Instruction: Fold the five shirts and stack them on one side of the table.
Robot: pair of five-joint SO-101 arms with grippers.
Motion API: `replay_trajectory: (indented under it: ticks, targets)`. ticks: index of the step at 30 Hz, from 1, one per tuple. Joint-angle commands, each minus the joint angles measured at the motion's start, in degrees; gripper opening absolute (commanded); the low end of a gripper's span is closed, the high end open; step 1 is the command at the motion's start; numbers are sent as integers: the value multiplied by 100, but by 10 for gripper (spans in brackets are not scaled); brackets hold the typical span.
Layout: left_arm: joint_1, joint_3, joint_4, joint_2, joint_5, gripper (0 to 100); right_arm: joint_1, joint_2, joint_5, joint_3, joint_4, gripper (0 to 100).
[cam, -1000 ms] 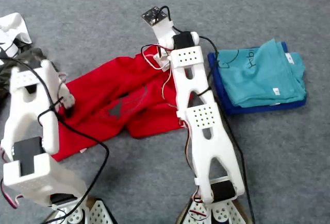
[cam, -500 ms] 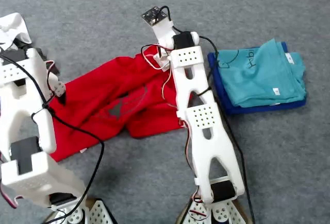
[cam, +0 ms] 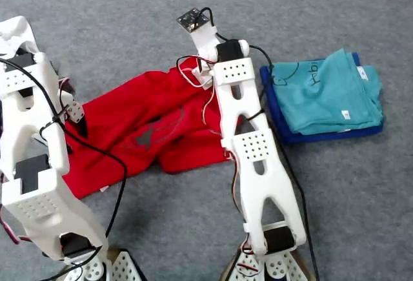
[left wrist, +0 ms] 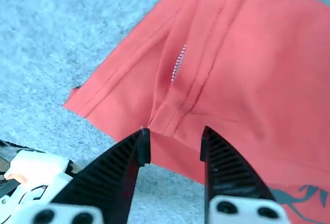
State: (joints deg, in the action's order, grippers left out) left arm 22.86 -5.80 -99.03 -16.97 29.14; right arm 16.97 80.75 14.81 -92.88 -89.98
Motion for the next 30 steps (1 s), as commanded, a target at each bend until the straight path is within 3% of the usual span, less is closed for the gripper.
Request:
replay_trajectory:
  ticks: [1, 11, 23, 30]
  targets:
    - [9, -132, -79, 22, 114, 174, -84, -31, 44, -259, 97, 2]
    - [237, 211, 246, -453, 554, 174, -84, -31, 44, -259, 97, 2]
    - [185, -589, 167, -620, 563, 174, -84, -31, 44, -259, 97, 2]
    - [-70, -123, 519, -655, 492, 174, -84, -31, 44, -259, 97, 2]
